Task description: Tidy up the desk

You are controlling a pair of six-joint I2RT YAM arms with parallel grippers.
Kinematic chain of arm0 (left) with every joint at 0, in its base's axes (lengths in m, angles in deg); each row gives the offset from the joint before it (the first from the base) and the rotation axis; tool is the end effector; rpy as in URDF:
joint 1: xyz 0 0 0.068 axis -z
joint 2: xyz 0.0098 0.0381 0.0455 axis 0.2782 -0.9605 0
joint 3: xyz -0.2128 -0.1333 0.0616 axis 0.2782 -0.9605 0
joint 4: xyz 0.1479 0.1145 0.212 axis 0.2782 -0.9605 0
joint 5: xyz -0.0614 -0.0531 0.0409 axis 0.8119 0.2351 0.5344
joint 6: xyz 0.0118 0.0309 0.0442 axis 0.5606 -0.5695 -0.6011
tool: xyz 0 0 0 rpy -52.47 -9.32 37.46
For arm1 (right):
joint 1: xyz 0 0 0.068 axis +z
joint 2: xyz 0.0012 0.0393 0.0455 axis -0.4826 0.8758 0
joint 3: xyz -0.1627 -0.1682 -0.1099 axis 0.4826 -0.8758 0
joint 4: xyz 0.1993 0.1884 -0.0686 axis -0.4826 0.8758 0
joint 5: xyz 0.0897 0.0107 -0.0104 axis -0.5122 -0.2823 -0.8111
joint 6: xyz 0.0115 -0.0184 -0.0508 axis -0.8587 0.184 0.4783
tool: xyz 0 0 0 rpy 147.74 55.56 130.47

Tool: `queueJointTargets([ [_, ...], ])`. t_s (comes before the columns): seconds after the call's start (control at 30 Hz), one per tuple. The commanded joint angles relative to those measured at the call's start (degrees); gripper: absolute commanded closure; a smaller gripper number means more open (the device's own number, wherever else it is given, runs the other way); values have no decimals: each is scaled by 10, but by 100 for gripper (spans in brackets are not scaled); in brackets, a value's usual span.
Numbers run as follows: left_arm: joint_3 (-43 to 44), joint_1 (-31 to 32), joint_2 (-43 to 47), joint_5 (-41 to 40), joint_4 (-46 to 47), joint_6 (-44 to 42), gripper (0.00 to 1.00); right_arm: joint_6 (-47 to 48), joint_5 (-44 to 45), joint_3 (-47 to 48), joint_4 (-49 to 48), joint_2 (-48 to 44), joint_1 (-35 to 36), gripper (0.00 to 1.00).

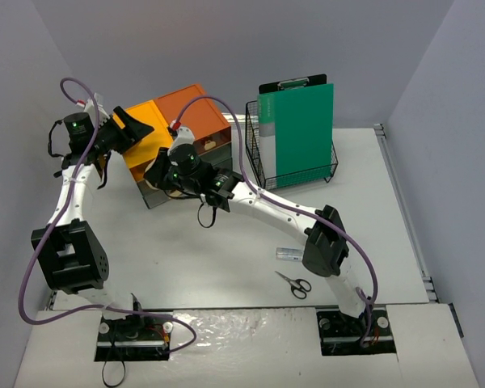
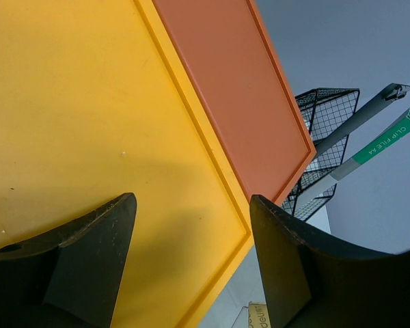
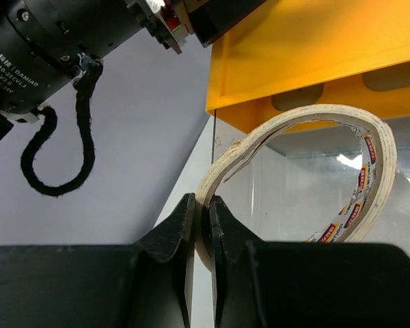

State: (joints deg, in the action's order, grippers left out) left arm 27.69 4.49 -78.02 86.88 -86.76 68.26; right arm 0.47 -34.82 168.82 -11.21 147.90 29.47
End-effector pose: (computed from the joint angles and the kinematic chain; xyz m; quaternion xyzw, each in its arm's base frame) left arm 0.3996 0.0567 0.3380 -0.1109 0.7630 -0.4074 0.4894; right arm 0.2811 0.4551 0.3491 -0.1005 0.7224 0.5247 0.4390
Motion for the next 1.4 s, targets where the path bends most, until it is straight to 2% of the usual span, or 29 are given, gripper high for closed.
queueJointTargets([
  [0.0,5,-6,11,-1,-37,-9,36,7,66,-17,46,9,-21,100],
  [0.37,5,-6,13,-1,-40,-11,36,-3,55,-7,49,18,-37,100],
  [0.4,5,-6,12,0,-40,-12,36,-3,52,-8,48,18,-37,97],
  [0.53,4,-6,11,0,-41,-12,36,12,56,-9,48,5,-30,59],
  [0.63,5,-6,9,-3,-44,-15,36,24,55,-6,50,-8,-27,49],
  [0.77,4,-6,11,-8,-48,-16,36,39,61,4,69,-28,-19,48],
  [0.97,4,-6,9,-12,-53,-19,36,53,61,-36,74,-94,-14,48],
  [1.23,11,-6,3,-19,-68,-26,36,73,86,-141,102,-204,-4,47],
  [1.37,23,-6,-4,-31,-84,-25,36,74,84,-204,105,-214,0,47],
])
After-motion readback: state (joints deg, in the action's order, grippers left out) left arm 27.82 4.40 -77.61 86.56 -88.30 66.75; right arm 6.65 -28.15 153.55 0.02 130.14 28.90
